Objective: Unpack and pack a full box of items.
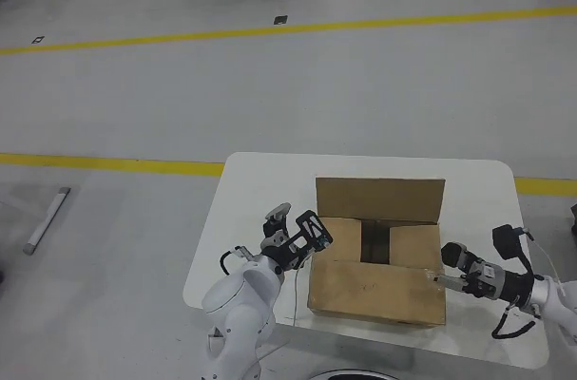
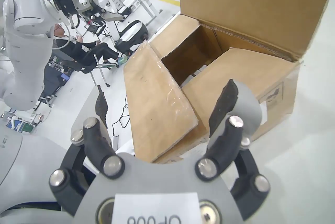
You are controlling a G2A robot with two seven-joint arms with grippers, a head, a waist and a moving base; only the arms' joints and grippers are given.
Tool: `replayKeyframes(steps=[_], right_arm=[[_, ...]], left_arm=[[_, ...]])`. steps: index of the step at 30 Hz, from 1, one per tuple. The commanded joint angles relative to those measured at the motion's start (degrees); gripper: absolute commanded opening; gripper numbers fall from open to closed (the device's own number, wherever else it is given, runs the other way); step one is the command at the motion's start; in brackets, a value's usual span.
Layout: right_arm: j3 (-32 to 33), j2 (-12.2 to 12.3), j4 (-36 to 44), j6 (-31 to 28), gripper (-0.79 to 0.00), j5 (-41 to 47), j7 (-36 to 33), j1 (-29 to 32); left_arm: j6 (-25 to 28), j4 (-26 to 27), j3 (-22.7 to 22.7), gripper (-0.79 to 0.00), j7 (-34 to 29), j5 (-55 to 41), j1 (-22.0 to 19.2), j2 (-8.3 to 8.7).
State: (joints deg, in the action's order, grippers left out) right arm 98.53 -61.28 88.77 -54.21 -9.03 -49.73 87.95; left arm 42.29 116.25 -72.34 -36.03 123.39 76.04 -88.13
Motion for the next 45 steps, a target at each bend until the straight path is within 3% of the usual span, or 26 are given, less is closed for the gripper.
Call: replayKeyframes(steps=[1,16,26,38,39,40,42,45], right_arm=[[-0.94,0.36,-0.59,0.61,0.000,2.02,-0.95,-0.82],[-6.28,3.21,-4.22,2.86,0.000,2.13,-3.20,-4.13],[-7.56,5.71,0.45,2.38,0.000,3.82,-2.72,-1.02],[-9.63,10.57,5.32,-1.11,0.000,5.50,0.77,3.86],[-9.68,10.98,5.65,-1.86,-0.015,5.82,1.52,4.36],[-9.64,11.42,6.30,-2.60,-0.114,5.50,2.26,4.84],[-9.46,12.28,8.09,-3.79,-0.099,4.43,3.45,6.03],[-8.51,13.35,11.22,-3.79,-0.003,4.19,3.45,7.62]], left_arm=[[0.00,0.00,0.00,0.000,0.00,0.00,0.00,0.00],[0.00,0.00,0.00,0.000,0.00,0.00,0.00,0.00],[0.00,0.00,0.00,0.000,0.00,0.00,0.00,0.00],[0.00,0.00,0.00,0.000,0.00,0.00,0.00,0.00],[0.00,0.00,0.00,0.000,0.00,0.00,0.00,0.00],[0.00,0.00,0.00,0.000,0.00,0.00,0.00,0.00],[0.00,0.00,0.00,0.000,0.00,0.00,0.00,0.00],[0.00,0.00,0.00,0.000,0.00,0.00,0.00,0.00]])
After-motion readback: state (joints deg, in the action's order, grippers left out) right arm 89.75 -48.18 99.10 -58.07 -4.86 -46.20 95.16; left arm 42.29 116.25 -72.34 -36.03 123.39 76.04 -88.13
